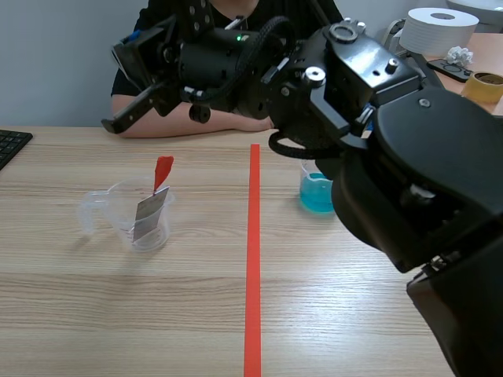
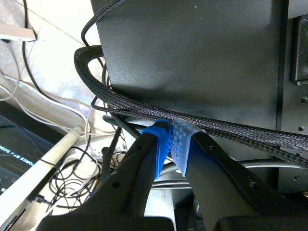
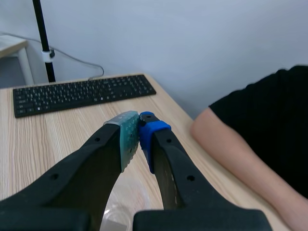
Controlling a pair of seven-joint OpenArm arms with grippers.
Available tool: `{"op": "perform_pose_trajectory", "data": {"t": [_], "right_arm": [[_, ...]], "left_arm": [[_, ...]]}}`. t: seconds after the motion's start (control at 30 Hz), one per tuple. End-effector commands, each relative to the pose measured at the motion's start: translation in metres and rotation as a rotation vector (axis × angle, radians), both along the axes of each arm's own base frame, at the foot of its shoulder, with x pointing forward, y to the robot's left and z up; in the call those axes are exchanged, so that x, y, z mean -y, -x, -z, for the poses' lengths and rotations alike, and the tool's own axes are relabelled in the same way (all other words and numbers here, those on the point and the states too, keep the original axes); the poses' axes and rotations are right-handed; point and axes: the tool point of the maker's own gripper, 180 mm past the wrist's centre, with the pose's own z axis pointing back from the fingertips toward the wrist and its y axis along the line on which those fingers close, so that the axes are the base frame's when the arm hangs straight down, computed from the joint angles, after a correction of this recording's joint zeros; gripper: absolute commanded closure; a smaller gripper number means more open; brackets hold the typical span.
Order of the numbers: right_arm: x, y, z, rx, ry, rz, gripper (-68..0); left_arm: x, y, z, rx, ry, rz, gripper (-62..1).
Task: Do the redox reaction experiment.
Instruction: 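Lift the metal plate out of the left beaker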
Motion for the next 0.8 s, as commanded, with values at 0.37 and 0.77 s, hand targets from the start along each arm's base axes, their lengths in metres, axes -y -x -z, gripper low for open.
{"op": "perform_pose_trajectory", "data": {"t": [0.37,0.77], "right_arm": [[0.014,0.022,-0.076,0.115,-0.126,-0.030,-0.6],[0.058,0.020,-0.079,0.107,-0.116,-0.018,-0.6]], "left_arm": [[-0.001,-0.002,-0.001,0.011,0.001,-0.002,-4.2],[-0.001,-0.002,-0.001,0.011,0.001,-0.002,-4.2]]}}
